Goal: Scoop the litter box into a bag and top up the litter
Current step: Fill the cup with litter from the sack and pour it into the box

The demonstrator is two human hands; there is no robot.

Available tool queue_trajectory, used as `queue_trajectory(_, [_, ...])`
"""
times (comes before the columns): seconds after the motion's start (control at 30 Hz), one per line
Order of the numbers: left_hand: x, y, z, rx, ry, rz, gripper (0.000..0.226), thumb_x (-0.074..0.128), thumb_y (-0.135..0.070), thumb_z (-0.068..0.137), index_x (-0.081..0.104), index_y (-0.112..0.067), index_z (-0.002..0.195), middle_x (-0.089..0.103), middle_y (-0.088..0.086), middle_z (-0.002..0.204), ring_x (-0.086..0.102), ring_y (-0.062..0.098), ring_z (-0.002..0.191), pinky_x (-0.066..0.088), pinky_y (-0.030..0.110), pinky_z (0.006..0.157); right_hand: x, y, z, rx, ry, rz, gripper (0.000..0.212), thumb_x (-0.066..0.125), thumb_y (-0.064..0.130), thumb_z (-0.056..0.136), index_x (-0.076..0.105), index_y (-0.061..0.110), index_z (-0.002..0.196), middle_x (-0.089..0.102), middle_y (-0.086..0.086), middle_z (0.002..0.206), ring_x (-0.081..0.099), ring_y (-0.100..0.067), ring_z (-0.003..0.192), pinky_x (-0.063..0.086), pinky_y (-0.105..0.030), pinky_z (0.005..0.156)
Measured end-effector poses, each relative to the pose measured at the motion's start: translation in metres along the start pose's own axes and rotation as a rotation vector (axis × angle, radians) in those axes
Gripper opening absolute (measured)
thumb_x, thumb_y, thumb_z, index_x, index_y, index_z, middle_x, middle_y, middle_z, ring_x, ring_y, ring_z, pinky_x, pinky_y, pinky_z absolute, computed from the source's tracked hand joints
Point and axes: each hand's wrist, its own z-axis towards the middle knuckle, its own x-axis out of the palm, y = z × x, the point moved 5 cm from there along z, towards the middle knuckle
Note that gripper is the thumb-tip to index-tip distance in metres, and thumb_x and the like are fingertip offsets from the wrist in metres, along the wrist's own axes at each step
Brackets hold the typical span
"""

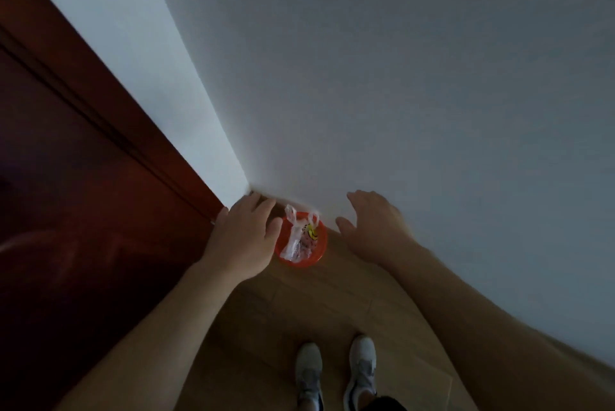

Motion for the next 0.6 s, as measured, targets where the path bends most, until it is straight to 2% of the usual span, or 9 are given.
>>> queue_trajectory(0.2, [-0.038, -0.122, -0.056, 0.286, -0.03, 0.14, 0.053, 0.025, -0.045, 0.105, 0.028, -0.025, 0.153, 0.02, 0.005, 0.164, 0.016, 0.024, 0.152, 0.016, 0.051, 0.123, -0.069, -0.055, -0.122, 0.121, -0.192, -0.009, 0.052, 0.032, 0.046, 0.102, 0.04, 0.017, 0.145, 0.04, -0.003, 0.153, 0.029, -0.024, 0.144, 0.023, -0.045, 0.118])
queue_trajectory(0.33, [-0.041, -0.229, -0.078, 0.5, -0.057, 0.226, 0.05, 0.025, -0.041, 0.104, 0.038, -0.018, 0.146, 0.037, 0.007, 0.155, 0.029, 0.025, 0.144, 0.023, 0.05, 0.118, -0.093, -0.124, -0.207, 0.262, -0.317, 0.035, 0.051, 0.028, 0.045, 0.102, 0.042, 0.017, 0.143, 0.041, -0.003, 0.151, 0.028, -0.026, 0.144, 0.024, -0.049, 0.118])
queue_trajectory(0.47, [-0.025, -0.345, -0.108, 0.693, -0.072, 0.307, 0.068, 0.013, -0.049, 0.095, 0.043, -0.014, 0.145, 0.048, 0.01, 0.149, 0.04, 0.028, 0.139, 0.032, 0.05, 0.112, -0.101, -0.21, -0.31, 0.443, -0.408, 0.064, 0.049, 0.028, 0.043, 0.102, 0.046, 0.015, 0.137, 0.048, -0.003, 0.144, 0.036, -0.025, 0.138, 0.027, -0.049, 0.115])
queue_trajectory(0.6, [0.017, -0.451, -0.163, 0.839, -0.022, 0.365, 0.055, 0.027, -0.043, 0.103, 0.039, -0.015, 0.148, 0.044, 0.009, 0.153, 0.038, 0.026, 0.142, 0.03, 0.046, 0.115, -0.09, -0.287, -0.418, 0.628, -0.45, 0.107, 0.042, 0.029, 0.043, 0.101, 0.051, 0.016, 0.124, 0.055, 0.0, 0.129, 0.043, -0.024, 0.127, 0.031, -0.048, 0.11])
